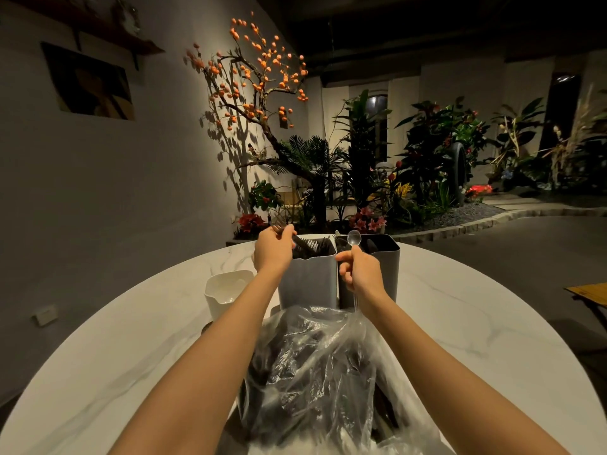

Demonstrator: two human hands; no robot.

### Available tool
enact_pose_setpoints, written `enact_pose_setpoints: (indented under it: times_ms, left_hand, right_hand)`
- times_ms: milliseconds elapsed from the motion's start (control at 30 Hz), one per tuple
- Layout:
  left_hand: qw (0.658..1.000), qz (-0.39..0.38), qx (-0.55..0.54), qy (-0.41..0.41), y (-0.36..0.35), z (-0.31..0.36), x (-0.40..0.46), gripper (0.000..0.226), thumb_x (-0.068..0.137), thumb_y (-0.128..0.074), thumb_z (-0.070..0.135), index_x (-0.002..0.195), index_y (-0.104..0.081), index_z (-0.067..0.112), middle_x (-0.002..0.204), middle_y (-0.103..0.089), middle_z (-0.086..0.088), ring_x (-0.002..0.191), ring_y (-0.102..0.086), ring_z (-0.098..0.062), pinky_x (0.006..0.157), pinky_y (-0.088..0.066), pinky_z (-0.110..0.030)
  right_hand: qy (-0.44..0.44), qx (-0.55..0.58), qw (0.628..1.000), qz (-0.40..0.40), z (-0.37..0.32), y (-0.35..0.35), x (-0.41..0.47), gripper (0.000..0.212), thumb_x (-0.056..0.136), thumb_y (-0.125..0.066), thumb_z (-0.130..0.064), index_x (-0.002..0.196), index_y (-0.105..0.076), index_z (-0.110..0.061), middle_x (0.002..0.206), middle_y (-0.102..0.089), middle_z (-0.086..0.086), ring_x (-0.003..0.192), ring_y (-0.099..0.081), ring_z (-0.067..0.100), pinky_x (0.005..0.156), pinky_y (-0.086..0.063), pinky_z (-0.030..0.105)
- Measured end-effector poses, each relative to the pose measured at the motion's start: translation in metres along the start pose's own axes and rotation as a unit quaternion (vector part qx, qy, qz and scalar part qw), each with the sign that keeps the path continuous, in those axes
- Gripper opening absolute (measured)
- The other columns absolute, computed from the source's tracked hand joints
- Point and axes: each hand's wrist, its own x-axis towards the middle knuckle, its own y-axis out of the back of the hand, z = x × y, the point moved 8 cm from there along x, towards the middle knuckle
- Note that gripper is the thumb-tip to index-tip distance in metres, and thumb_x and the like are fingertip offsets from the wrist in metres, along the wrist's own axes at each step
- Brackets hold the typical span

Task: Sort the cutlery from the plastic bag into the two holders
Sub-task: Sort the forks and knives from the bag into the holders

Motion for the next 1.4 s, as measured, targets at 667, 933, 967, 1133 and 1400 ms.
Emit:
enact_pose_setpoints:
  times_ms: [667, 933, 967, 1133, 1400]
  left_hand:
    - [0.969, 0.015, 0.15, -0.195, -0.018, 0.009, -0.024, 0.014, 0.094, -0.058, 0.025, 0.093, -0.07, 0.017, 0.095, -0.054, 0.001, 0.095, -0.052, -0.019, 0.086, -0.045, -0.038]
    - [0.964, -0.215, -0.025, -0.151, -0.045, 0.011, -0.062, 0.037, 0.099, -0.051, 0.024, 0.064, -0.058, 0.014, 0.058, -0.056, -0.002, 0.046, -0.048, -0.007, 0.052, -0.041, -0.023]
    - [0.958, -0.248, -0.027, -0.14, -0.049, 0.008, -0.068, 0.037, 0.099, -0.051, 0.024, 0.064, -0.059, 0.013, 0.059, -0.058, -0.003, 0.043, -0.049, -0.006, 0.051, -0.041, -0.02]
    - [0.917, -0.395, -0.023, -0.055, -0.056, -0.011, -0.091, 0.032, 0.096, -0.055, 0.029, 0.072, -0.066, 0.01, 0.061, -0.066, 0.003, 0.051, -0.053, -0.013, 0.048, -0.041, -0.017]
    - [0.946, -0.316, -0.017, -0.069, -0.029, -0.013, -0.091, 0.026, 0.096, -0.058, 0.027, 0.095, -0.072, 0.005, 0.061, -0.062, -0.002, 0.05, -0.053, -0.006, 0.051, -0.042, -0.015]
  right_hand:
    - [-0.066, 0.097, 0.993, -0.028, 0.004, -0.007, 0.0, 0.047, 0.106, -0.029, -0.03, 0.081, -0.061, -0.006, 0.053, -0.044, 0.003, 0.035, -0.03, 0.004, 0.035, -0.023, 0.014]
    - [-0.047, 0.163, 0.985, -0.029, -0.005, -0.014, -0.008, 0.043, 0.106, -0.028, -0.029, 0.088, -0.06, -0.006, 0.056, -0.048, 0.002, 0.037, -0.038, 0.004, 0.038, -0.031, 0.015]
    - [-0.042, 0.162, 0.986, -0.021, -0.006, -0.013, -0.009, 0.043, 0.106, -0.028, -0.029, 0.088, -0.061, -0.006, 0.058, -0.048, 0.003, 0.04, -0.039, 0.005, 0.04, -0.033, 0.016]
    - [-0.016, 0.189, 0.982, 0.01, -0.015, -0.009, -0.016, 0.044, 0.106, -0.027, -0.025, 0.084, -0.061, -0.008, 0.06, -0.047, 0.002, 0.052, -0.037, 0.008, 0.053, -0.032, 0.02]
    - [0.005, 0.141, 0.99, -0.01, -0.011, -0.01, -0.023, 0.043, 0.106, -0.031, -0.025, 0.088, -0.066, -0.009, 0.075, -0.063, 0.005, 0.066, -0.055, 0.011, 0.064, -0.045, 0.019]
